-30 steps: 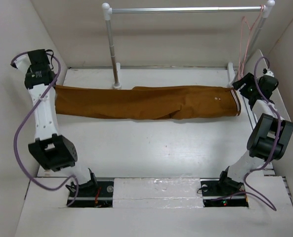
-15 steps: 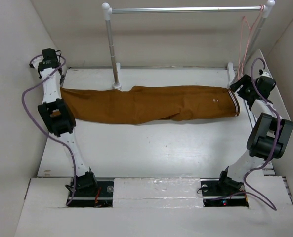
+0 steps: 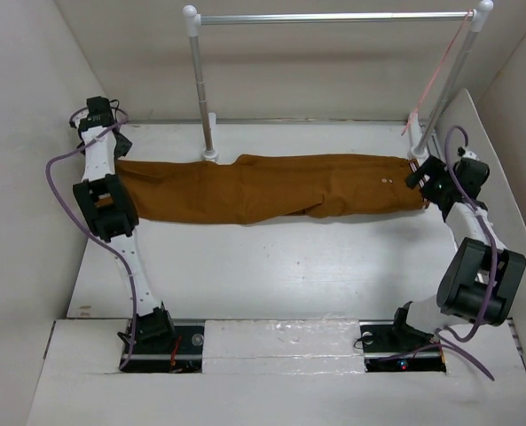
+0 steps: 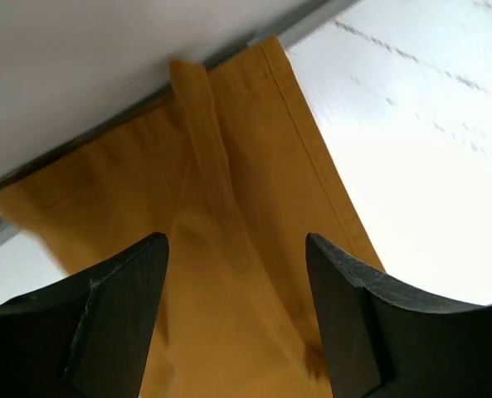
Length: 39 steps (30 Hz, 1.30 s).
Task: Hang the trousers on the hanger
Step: Fold the trousers at the center of the board.
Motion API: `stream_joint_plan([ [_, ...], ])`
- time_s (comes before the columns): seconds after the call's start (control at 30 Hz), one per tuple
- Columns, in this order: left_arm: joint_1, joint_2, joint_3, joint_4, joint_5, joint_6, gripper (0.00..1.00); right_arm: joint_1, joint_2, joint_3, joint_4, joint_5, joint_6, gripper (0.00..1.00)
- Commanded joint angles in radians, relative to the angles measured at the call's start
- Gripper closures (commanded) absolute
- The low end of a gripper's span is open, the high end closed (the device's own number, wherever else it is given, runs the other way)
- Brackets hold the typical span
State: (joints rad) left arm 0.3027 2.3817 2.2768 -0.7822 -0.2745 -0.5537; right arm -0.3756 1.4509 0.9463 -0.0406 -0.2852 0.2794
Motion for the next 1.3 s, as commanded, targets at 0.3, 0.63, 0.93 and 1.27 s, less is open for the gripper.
stream_joint_plan([
  [0.3, -0.221, -0.524, -0.713, 0.331, 0.081, -0.015, 0.4, -0.019, 0.192, -0.195, 0.286, -0.072, 0.314, 0.22],
  [0.63, -0.152, -0.254, -0.607, 0.284, 0.198, -0.043, 0.42, 0.027, 0.202, -0.176, 0.249, 0.038, 0.365, 1.0],
  [0.93, -0.091, -0.196, -0.576, 0.23, 0.138, -0.055, 0.42, -0.187, -0.09, -0.325, 0.001, 0.083, 0.17, 1.0],
  [1.27, -0.091, -0.389, -0.752, 0.271, 0.115, -0.061, 0.42, -0.509, -0.346, -0.391, -0.245, 0.099, -0.039, 1.0],
])
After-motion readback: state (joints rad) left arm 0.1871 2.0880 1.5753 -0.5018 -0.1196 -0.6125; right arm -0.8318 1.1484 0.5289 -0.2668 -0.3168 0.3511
